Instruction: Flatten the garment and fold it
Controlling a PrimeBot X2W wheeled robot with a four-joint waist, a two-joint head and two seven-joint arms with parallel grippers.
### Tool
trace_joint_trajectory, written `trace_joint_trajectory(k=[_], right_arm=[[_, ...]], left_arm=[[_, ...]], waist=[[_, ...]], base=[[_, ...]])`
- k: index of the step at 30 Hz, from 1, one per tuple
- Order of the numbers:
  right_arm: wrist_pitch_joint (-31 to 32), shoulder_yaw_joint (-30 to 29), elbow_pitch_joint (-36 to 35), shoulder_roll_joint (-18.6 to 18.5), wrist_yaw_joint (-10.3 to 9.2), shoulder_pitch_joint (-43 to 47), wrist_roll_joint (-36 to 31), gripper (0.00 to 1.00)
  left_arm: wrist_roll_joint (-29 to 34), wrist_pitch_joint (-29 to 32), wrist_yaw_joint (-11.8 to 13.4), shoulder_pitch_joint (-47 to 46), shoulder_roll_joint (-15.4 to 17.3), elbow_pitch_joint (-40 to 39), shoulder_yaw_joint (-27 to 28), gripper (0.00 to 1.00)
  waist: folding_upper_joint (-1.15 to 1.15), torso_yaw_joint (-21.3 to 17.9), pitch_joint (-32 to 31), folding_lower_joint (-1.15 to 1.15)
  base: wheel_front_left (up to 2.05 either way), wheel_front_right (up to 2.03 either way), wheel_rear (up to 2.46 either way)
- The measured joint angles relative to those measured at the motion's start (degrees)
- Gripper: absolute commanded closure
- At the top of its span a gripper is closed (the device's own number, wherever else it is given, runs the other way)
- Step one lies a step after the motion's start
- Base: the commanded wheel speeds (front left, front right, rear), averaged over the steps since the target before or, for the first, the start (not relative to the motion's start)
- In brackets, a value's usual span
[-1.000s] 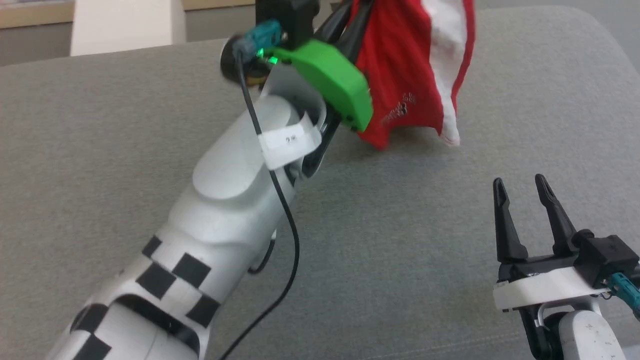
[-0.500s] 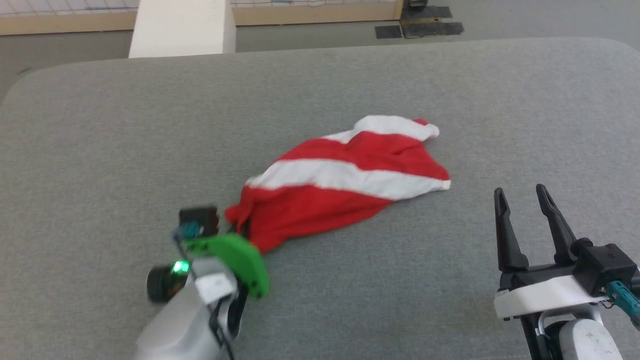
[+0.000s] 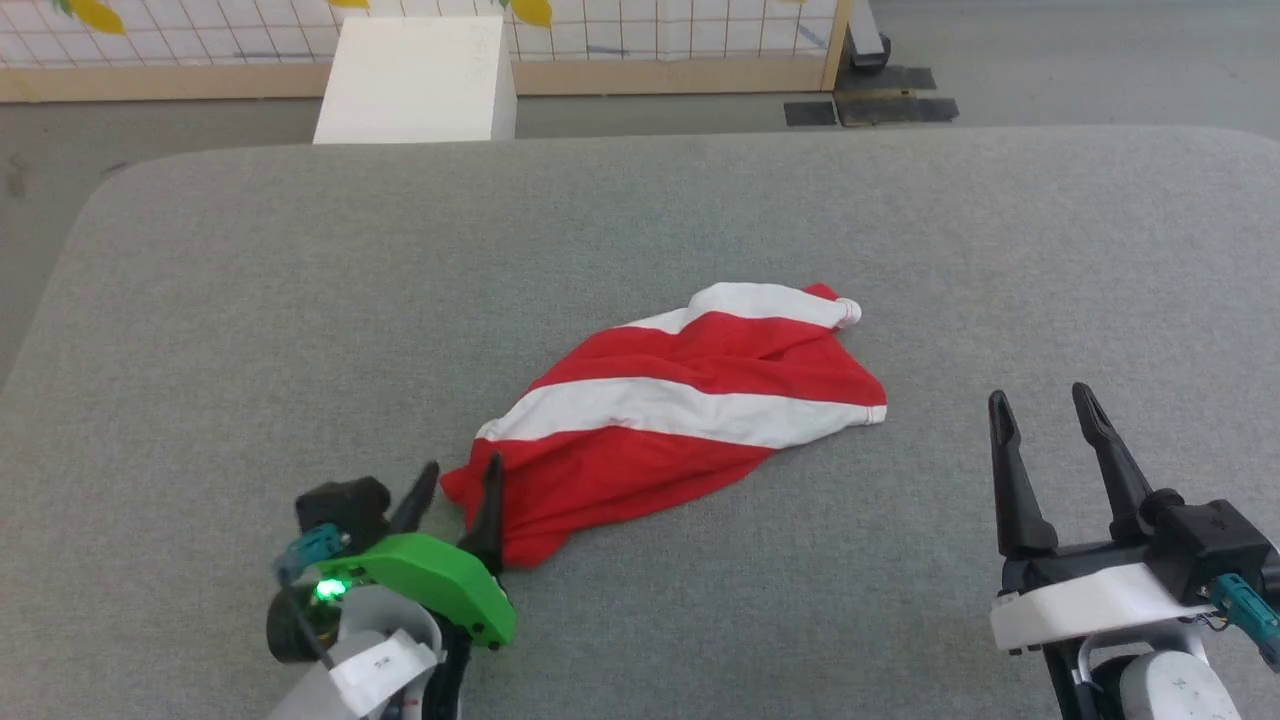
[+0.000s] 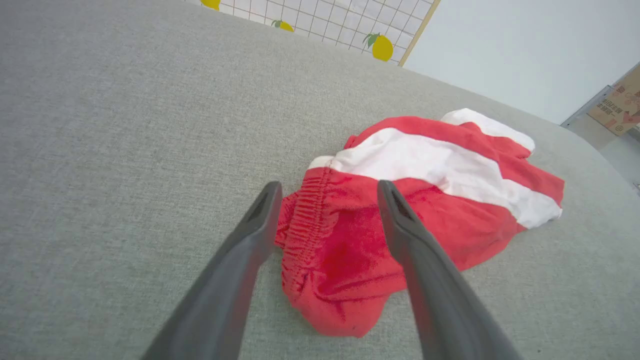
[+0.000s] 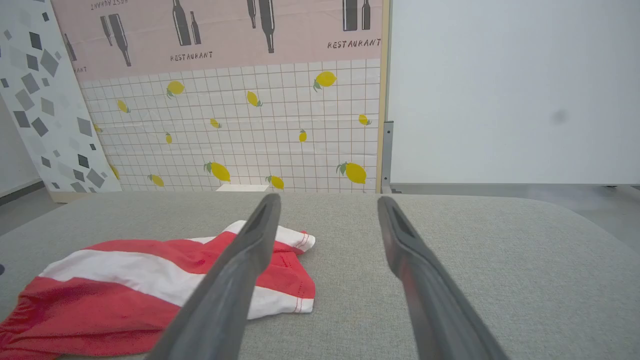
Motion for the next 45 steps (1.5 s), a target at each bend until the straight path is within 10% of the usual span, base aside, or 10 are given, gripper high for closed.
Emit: trace_joint_trajectory(k=[11,29,37,40,45], right_arm=[[0.00,-1.35,-1.41,0.00,0.00,1.10,-0.32,0.00],[0.00,-1.15,-1.43,0.00,0.00,0.93,0.24,0.00],[0.00,-1.04,-1.45,0.00,0.00,0.73,0.31,0.00],[0.00,-1.05,-1.43,0.00,0.00,0.57,0.31,0.00],[0.00,-0.98,-1.19,0.00,0.00,0.57,0.31,0.00]], left_arm=[[10.27,-1.48,-1.05,2.82,1.54,-8.38,6.39,0.00],[6.91,33.81,-1.67,-13.91,2.96,5.66,0.81,0.00],[6.02,40.66,-1.03,-14.56,3.03,4.49,-1.67,0.00],[6.17,41.53,-1.27,-14.61,3.21,3.37,-2.69,1.00],[7.39,40.10,-0.73,-14.68,4.03,1.57,-3.14,1.00]], waist=[[0.00,-0.03,-0.27,0.00],[0.00,-3.58,2.10,0.00],[0.00,-4.56,3.38,0.00],[0.00,-4.68,3.39,0.00],[0.00,-4.52,2.61,0.00]], base=[[0.00,0.00,0.00],[0.00,0.00,0.00],[0.00,0.00,0.00],[0.00,0.00,0.00],[0.00,0.00,0.00]])
